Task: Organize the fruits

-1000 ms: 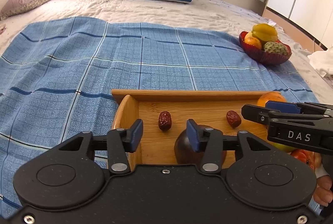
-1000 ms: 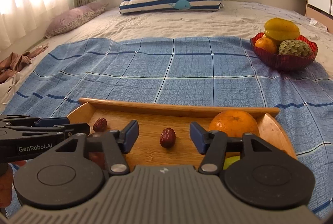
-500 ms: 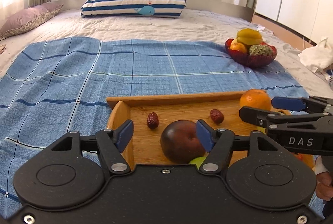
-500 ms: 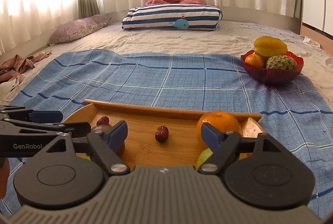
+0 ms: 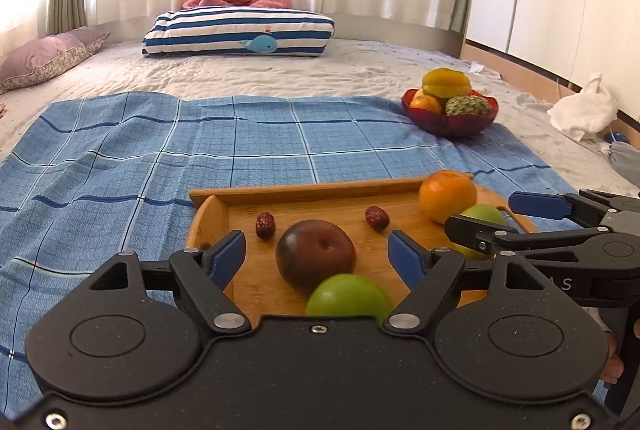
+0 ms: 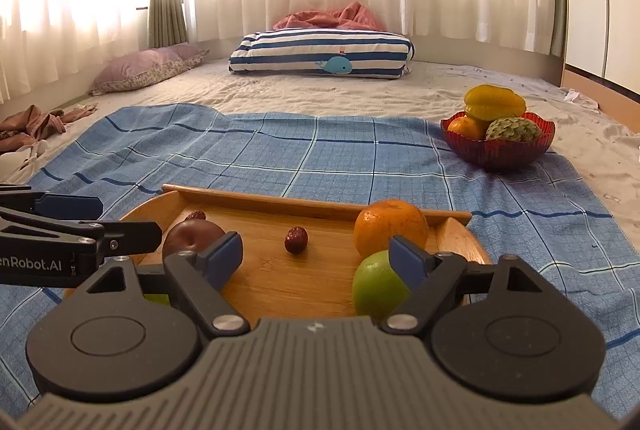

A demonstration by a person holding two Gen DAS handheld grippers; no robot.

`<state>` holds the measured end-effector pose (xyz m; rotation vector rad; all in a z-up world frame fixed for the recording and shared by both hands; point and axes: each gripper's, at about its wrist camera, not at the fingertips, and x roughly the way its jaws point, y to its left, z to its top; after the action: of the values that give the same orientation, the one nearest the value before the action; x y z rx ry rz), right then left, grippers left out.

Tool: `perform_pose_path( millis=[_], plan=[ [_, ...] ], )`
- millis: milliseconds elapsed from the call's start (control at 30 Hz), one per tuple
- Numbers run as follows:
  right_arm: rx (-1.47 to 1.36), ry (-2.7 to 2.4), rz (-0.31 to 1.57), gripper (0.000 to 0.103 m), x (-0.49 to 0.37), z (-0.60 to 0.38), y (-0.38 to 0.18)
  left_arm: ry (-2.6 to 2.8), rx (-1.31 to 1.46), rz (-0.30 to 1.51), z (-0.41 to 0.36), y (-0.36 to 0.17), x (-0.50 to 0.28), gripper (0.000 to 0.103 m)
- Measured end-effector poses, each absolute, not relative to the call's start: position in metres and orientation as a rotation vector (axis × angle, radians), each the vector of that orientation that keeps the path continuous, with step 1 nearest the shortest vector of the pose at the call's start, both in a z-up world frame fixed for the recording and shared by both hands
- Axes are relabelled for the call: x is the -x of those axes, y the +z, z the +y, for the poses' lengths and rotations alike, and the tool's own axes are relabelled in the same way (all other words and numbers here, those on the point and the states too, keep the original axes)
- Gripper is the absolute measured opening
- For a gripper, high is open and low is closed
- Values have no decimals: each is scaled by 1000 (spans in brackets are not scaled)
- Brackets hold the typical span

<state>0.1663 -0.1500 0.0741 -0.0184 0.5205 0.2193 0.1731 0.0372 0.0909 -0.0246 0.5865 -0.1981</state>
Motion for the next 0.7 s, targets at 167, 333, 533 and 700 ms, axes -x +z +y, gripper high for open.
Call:
perform_pose_path(
  millis=[167,333,533,700],
  plan=[
    [16,217,501,89,-150,-152,73,-198,17,568,34,94,-157,79],
    [33,220,479,90,-135,-151,75,-186,3,542,32,100,-141,80],
    [31,224,453,91,-120,-152,81,-183,0,516,31,112,-121,80],
    [8,229,438,92,-107,-155,84,-179,-22,491,27,122,-104,82]
  ],
)
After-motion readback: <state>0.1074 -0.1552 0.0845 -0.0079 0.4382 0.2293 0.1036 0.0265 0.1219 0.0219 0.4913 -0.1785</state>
